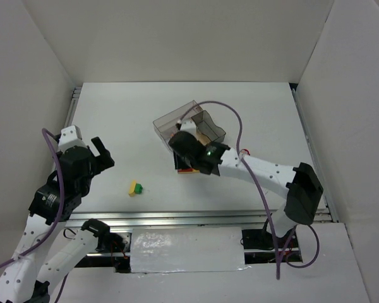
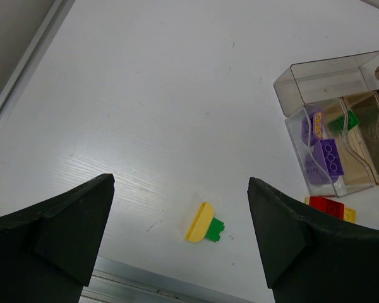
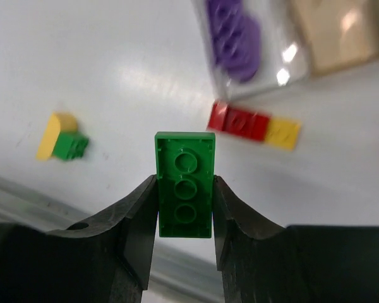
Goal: Sort the legos into containers by color
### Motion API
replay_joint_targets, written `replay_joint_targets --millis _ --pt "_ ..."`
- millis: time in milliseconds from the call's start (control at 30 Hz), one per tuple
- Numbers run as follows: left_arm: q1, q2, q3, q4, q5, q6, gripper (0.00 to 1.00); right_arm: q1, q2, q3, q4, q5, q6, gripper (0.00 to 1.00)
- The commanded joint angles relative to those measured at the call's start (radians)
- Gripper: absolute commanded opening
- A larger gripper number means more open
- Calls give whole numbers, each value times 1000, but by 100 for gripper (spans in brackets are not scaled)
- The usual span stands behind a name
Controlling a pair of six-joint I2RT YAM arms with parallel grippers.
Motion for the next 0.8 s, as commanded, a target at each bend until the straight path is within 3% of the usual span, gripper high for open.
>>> replay_joint_targets --millis 0,167,333,533,600,633,700,733,767 --pt "9 18 -3 34 5 18 99 -157 101 138 30 -90 -349 0" --pt "9 22 -9 48 29 33 100 -291 265 281 69 -123 -567 2" --pt "11 59 -9 62 80 53 100 -391 411 434 45 -204 -597 12" --pt "11 102 -17 82 167 58 99 -400 497 523 37 -164 -621 55" --pt "11 133 -10 67 180 38 100 -409 505 549 29 -164 -623 62" --pt "11 146 -4 51 192 13 100 -411 502 557 28 -160 -618 71" --pt "11 194 -3 24 201 -55 100 -411 482 581 10 -167 -608 76" --pt "11 220 -24 45 256 -65 100 -409 468 584 -1 -172 -598 91" --pt "11 232 -45 66 288 -77 100 -408 453 580 -9 -175 -568 92"
